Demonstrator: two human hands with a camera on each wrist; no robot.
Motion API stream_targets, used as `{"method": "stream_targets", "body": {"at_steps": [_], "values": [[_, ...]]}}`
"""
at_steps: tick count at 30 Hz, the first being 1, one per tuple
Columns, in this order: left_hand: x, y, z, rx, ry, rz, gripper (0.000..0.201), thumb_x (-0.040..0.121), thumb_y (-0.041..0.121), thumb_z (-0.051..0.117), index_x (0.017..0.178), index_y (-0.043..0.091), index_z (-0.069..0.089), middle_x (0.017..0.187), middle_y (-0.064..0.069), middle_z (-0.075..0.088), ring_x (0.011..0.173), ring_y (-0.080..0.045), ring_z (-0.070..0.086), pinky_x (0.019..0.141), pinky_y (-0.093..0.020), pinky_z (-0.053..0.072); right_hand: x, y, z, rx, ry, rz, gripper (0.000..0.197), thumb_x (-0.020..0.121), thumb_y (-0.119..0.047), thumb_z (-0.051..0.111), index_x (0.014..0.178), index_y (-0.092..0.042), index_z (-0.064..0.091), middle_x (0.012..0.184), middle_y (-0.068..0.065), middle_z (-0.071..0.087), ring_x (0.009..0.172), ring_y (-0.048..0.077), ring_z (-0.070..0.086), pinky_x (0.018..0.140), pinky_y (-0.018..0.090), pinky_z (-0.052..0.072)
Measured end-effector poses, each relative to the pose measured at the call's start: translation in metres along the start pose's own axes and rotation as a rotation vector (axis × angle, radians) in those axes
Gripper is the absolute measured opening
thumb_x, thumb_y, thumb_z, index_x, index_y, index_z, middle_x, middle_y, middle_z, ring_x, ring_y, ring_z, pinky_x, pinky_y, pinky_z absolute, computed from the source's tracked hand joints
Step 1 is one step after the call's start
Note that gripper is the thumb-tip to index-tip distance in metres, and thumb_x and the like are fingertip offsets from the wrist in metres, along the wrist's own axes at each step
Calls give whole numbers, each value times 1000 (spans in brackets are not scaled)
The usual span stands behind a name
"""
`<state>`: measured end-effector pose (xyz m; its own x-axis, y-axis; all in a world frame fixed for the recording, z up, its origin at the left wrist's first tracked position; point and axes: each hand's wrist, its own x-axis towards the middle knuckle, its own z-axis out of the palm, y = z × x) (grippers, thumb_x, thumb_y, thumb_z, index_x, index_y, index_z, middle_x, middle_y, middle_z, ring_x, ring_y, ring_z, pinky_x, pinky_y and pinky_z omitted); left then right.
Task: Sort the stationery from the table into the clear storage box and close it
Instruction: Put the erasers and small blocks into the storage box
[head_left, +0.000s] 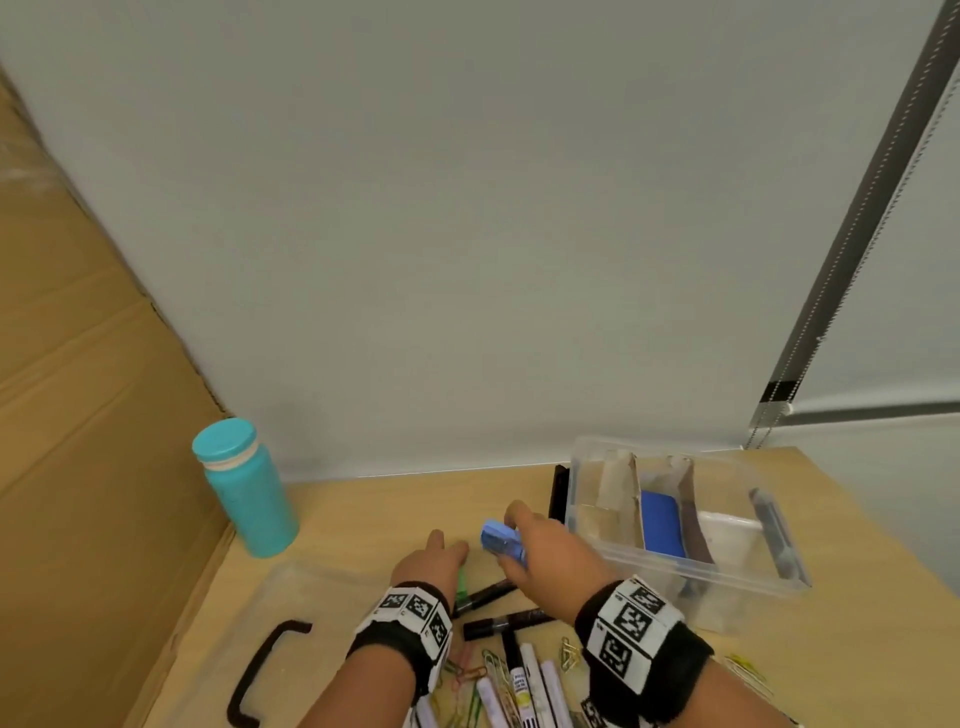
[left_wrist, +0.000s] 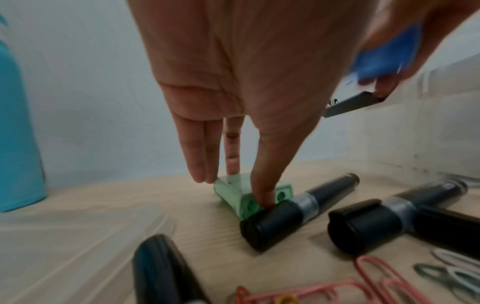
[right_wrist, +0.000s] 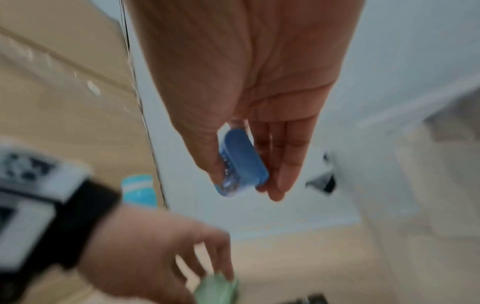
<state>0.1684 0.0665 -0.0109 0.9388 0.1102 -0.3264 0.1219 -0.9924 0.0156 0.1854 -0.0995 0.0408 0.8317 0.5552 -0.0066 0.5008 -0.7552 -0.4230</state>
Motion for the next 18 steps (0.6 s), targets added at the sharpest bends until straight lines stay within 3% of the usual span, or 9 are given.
{"method": "stream_targets", "body": {"at_steps": [5, 8, 12, 15, 18], "values": [[-1, 2, 2, 5, 11, -6, 62, 81, -2, 55, 136, 16, 33, 136, -15, 33, 107, -36, 55, 87, -40, 47, -31, 34, -79, 29, 403, 5, 18, 90, -28, 60, 103, -17, 54, 103, -4, 46, 80, 15, 52, 67, 27, 43], [-3, 1, 4, 6, 22, -37, 67, 81, -1, 59, 140, 14, 31, 140, -14, 29, 117, -35, 49, 95, -39, 46, -38, 65, -110, -36, 466, 124, 17, 90, -20, 58, 104, -16, 49, 103, 0, 52, 81, 22, 56, 62, 27, 40], [-11, -4, 8, -160, 110, -135, 66, 83, 8, 60, 140, 15, 29, 136, -11, 27, 122, -30, 40, 100, -37, 44, -42, 96, -114, -115, 327, 199, 20, 91, -12, 51, 92, -21, 33, 92, 3, 58, 70, 20, 57, 57, 29, 46], [-22, -8, 9, -355, 197, -143, 62, 83, 23, 63, 138, 17, 35, 131, -8, 31, 119, -26, 44, 103, -33, 41, -37, 102, -113, -225, 135, 305, 20, 89, -12, 55, 98, -16, 37, 86, 4, 56, 67, 18, 53, 55, 25, 39], [-37, -8, 9, -525, 251, -112, 68, 78, 29, 71, 137, 16, 38, 128, -5, 33, 115, -23, 47, 105, -32, 41, -23, 104, -114, -220, -100, 366, 28, 86, -17, 63, 107, -15, 45, 99, 5, 58, 80, 19, 54, 63, 25, 43]]}}
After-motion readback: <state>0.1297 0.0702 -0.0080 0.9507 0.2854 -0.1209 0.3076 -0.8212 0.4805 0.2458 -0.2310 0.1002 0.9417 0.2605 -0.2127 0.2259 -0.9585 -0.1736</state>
